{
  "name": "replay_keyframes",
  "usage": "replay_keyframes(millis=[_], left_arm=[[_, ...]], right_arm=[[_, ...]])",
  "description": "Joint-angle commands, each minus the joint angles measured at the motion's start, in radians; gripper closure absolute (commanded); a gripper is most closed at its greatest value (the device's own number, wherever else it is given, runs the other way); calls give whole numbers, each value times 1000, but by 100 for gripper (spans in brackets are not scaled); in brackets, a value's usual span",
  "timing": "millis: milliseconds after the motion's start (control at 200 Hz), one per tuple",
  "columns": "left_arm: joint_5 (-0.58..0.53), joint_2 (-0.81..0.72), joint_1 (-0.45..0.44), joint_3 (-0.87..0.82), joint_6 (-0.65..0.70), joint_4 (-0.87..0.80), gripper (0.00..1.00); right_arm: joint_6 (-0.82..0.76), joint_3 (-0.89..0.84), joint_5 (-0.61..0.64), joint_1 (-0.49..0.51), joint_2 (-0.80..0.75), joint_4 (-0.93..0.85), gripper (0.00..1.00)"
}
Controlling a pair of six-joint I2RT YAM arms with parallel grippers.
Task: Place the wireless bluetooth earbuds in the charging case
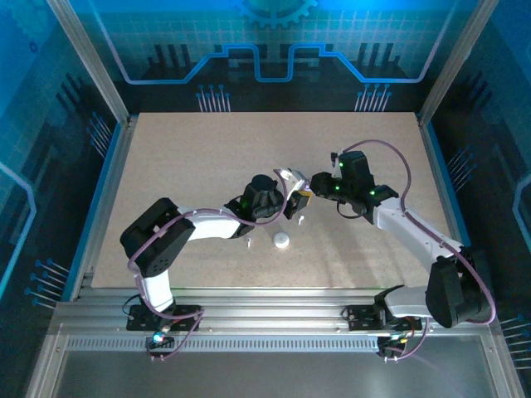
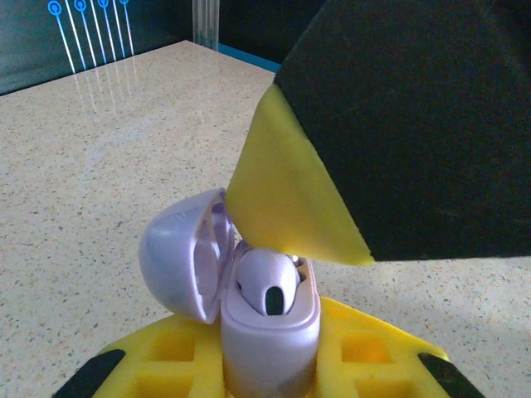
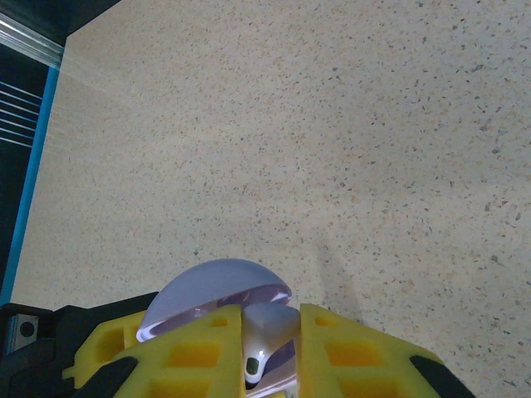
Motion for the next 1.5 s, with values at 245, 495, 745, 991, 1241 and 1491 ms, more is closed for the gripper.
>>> replay_keyframes(millis=[245, 495, 745, 991, 1241, 1491], left_arm=[[-5, -59, -8, 6, -14, 71, 86], [-5, -70, -8, 8, -11, 59, 86], [-8, -89, -8, 2, -3, 51, 86], [-4, -95, -8, 4, 7, 48, 86], [-3, -95, -8, 4, 7, 45, 86], [1, -93, -8, 7, 11, 31, 86]], right_arm=[[-5, 16, 23, 12, -7, -28, 82], [-6, 24, 13, 12, -10, -28, 81], [0, 18, 0, 15, -22, -22, 81], [11, 7, 0, 20, -40, -7, 80], [13, 6, 0, 20, -56, -8, 76], [13, 9, -3, 19, -74, -5, 71]])
